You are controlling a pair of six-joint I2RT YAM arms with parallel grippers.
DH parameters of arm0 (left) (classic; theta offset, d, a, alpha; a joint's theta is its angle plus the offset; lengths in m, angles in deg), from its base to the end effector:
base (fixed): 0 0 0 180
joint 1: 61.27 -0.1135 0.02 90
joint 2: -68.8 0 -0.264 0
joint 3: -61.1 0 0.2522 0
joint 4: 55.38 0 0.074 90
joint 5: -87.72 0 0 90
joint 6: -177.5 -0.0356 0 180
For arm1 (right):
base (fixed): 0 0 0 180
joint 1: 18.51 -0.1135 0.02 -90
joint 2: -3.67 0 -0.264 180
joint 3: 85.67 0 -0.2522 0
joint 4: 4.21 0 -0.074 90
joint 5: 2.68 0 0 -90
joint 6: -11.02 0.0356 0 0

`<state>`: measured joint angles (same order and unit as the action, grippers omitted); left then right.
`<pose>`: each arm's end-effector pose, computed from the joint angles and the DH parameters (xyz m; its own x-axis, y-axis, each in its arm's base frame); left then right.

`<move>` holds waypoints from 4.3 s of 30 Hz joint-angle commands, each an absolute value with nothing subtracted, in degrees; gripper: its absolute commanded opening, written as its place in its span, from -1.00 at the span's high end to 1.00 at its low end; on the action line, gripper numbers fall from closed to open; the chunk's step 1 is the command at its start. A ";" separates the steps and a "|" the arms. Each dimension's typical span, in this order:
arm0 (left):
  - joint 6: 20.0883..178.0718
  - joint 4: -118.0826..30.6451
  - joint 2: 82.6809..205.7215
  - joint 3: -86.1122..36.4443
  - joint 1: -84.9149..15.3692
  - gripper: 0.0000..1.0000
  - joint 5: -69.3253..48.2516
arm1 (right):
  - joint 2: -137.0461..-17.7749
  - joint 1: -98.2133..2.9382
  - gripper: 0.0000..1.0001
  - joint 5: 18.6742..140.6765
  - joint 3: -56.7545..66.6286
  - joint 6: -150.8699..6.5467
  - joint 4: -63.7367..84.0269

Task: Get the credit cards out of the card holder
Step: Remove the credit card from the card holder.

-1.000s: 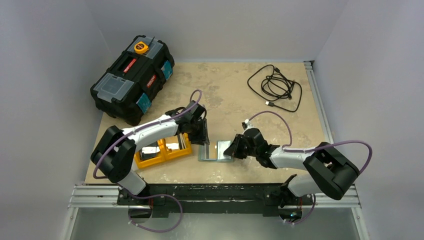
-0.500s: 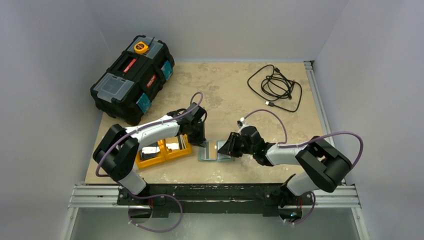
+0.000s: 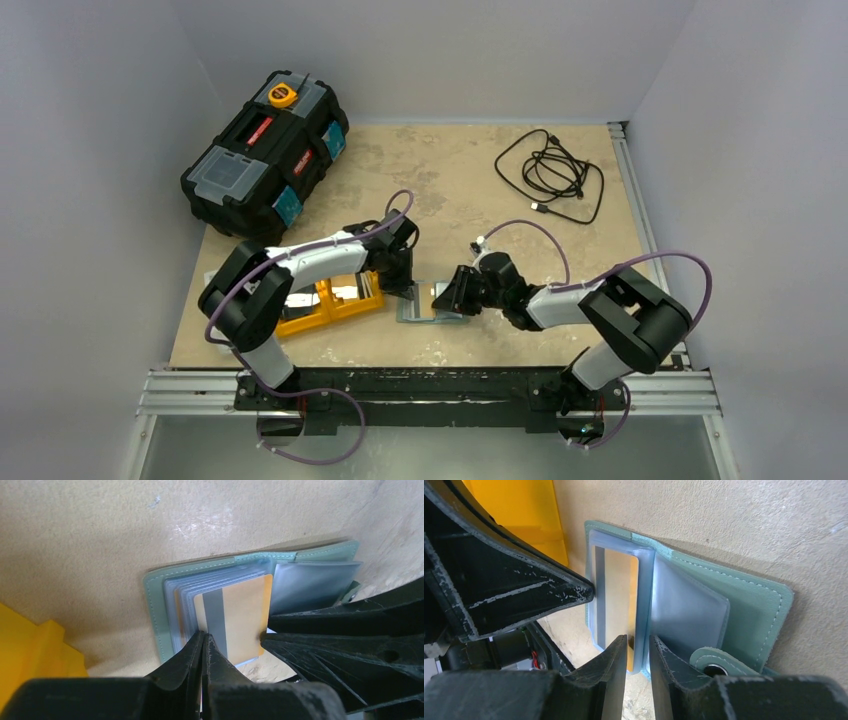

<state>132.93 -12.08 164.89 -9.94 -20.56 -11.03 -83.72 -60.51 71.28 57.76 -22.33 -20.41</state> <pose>0.2366 -0.2107 0.1677 -0.9840 -0.0822 -0.1582 -0.0197 0.9319 -0.3621 0.1839 0.1788 0.1202 -0.9104 0.2605 -0.3213 -0.0938 0.6265 0.7737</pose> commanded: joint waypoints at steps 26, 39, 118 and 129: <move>134.79 -10.51 168.97 -10.32 -18.82 1.00 -7.31 | -88.48 -56.60 0.61 63.05 62.11 -17.12 -38.03; 135.14 -10.60 169.03 -10.05 -18.82 1.00 -7.65 | -88.28 -55.28 1.00 64.44 64.28 -15.68 -39.58; 132.80 -9.10 169.36 -11.43 -19.79 1.00 -7.28 | -79.99 -49.43 1.00 71.08 69.26 -19.95 -26.67; 128.94 -6.69 163.52 -19.08 -16.48 0.88 -8.35 | -81.69 -49.54 1.00 68.51 68.49 -19.91 -30.58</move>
<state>131.73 -8.27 166.99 -13.57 -18.12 -9.02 -81.10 -49.93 66.85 69.33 -17.57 -32.10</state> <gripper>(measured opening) 0.043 0.008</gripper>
